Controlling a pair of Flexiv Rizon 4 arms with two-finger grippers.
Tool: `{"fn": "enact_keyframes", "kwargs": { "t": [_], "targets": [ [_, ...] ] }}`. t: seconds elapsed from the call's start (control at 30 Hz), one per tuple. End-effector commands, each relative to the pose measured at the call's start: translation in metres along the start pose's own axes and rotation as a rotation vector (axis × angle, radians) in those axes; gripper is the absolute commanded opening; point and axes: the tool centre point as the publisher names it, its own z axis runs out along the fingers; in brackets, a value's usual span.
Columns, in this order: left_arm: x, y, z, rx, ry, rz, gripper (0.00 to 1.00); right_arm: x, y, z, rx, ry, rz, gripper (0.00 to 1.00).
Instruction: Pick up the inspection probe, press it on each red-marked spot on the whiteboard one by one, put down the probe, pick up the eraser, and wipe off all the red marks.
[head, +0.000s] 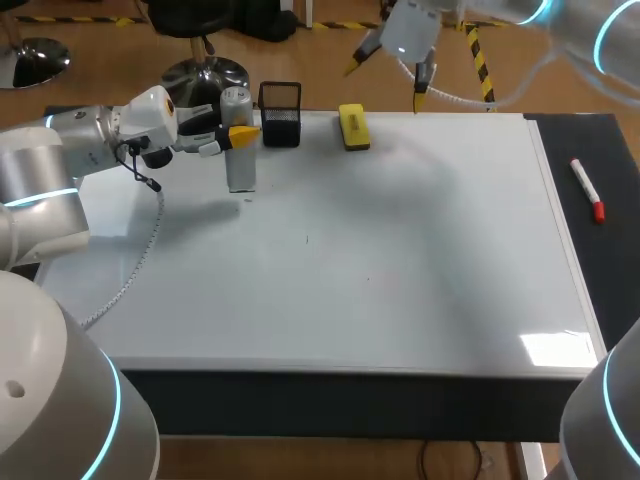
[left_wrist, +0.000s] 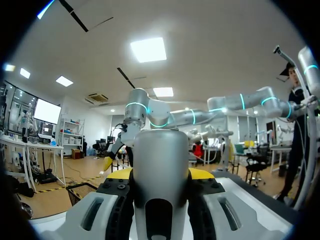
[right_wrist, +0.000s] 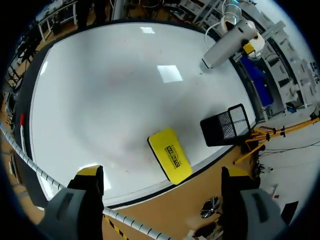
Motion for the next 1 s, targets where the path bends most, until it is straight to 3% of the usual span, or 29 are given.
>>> {"fn": "enact_keyframes", "kwargs": {
  "t": [0.03,0.23,0.6,1.0],
  "targets": [
    [0.000,0.000,0.001,0.001,-0.001,0.002,0.00,0.010,0.032,-0.022,0.249,-0.032,0.043,1.00],
    [0.000,0.000,0.001,0.001,-0.001,0.002,0.00,0.012,0.039,-0.034,0.236,-0.091,0.115,1.00],
    [0.000,0.000,0.001,0.001,-0.001,0.002,0.00,0.022,0.038,-0.052,0.188,-0.307,0.206,1.00],
    [0.000,0.000,0.001,0.001,-0.001,0.002,0.00,0.040,0.022,-0.066,0.190,-0.389,0.288,1.00]
  ]
}}
